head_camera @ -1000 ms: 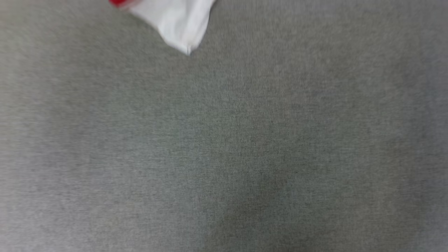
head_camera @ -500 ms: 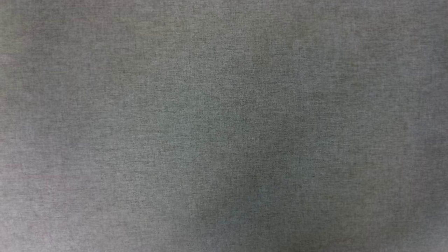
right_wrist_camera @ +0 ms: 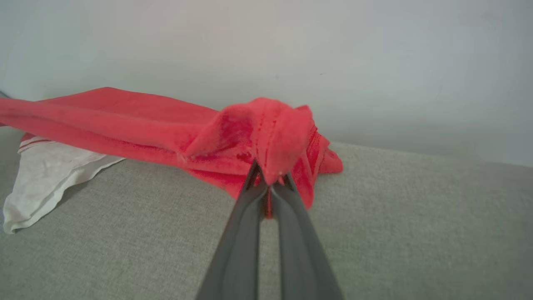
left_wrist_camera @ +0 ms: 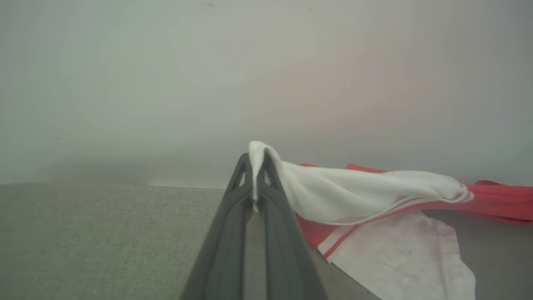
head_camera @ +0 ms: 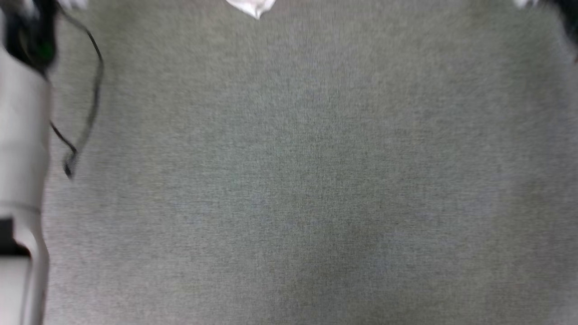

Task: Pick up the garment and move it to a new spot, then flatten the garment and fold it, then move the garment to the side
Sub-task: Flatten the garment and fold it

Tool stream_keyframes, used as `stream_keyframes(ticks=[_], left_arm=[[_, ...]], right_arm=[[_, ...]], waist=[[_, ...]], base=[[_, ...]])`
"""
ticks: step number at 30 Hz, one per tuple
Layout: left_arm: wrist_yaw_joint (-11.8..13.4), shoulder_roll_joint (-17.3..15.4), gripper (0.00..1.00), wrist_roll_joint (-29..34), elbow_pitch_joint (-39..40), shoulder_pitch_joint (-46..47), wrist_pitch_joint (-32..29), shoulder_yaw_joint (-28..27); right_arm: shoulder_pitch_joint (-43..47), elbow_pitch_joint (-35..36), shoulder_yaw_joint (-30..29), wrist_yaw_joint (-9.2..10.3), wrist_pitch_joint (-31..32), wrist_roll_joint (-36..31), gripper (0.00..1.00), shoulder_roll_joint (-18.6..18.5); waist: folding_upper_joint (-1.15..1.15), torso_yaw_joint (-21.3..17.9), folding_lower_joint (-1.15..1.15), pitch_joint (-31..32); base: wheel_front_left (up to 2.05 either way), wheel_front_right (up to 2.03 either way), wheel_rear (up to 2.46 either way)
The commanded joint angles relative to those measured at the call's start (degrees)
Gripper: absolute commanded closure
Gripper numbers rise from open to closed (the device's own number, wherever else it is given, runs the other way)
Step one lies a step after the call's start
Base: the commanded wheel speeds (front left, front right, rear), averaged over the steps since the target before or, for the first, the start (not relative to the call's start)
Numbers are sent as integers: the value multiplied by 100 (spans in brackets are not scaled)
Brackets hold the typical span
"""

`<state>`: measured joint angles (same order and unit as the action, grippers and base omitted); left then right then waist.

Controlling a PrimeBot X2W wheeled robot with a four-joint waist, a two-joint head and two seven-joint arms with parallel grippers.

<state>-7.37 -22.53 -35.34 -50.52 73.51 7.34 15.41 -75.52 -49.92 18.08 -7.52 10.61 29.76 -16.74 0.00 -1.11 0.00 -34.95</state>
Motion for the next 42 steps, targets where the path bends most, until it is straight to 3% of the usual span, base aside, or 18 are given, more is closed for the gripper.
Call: stream_keyframes(ticks=[1,3,11,16,20,28,35,38,42], left_arm=[[-8,-21,100,-111,-3,-408,91,42],[-5,-167,100,-484,260,-1451,275,138],[101,-415,100,-769,1087,-3600,562,129],[405,-497,100,-839,1734,-4662,590,66],[798,-584,100,-955,2535,-5725,498,-39],[1769,-785,100,-1178,4447,-7698,75,-255],[2435,-1038,100,-1231,5861,-8698,-404,-366],[2571,-1095,100,-1171,6270,-8675,-479,-411],[2517,-1079,100,-1100,6405,-8243,-515,-330]], right_arm=[[424,82,134,7,-91,138,100,-127],[1320,379,414,7,-289,508,100,-380],[3170,1208,554,9,-752,908,100,-865],[4080,1716,426,10,-886,865,100,-1018],[5011,2301,139,10,-874,710,100,-1017],[6862,3764,-813,10,-337,179,100,-755],[8139,5033,-1646,10,376,-232,100,-241],[8306,5398,-1849,9,627,-316,100,-35],[8121,5520,-1950,8,887,-399,100,155]], waist=[[0,53,0,523],[0,64,0,1023],[0,113,0,1866],[0,98,0,2184],[0,57,0,2441],[0,22,0,2831],[0,79,0,2950],[0,83,0,2893],[0,69,0,2771]], base=[[0,0,0],[0,0,0],[0,0,0],[0,0,0],[0,0,0],[0,0,0],[0,0,0],[0,0,0],[0,0,0]])
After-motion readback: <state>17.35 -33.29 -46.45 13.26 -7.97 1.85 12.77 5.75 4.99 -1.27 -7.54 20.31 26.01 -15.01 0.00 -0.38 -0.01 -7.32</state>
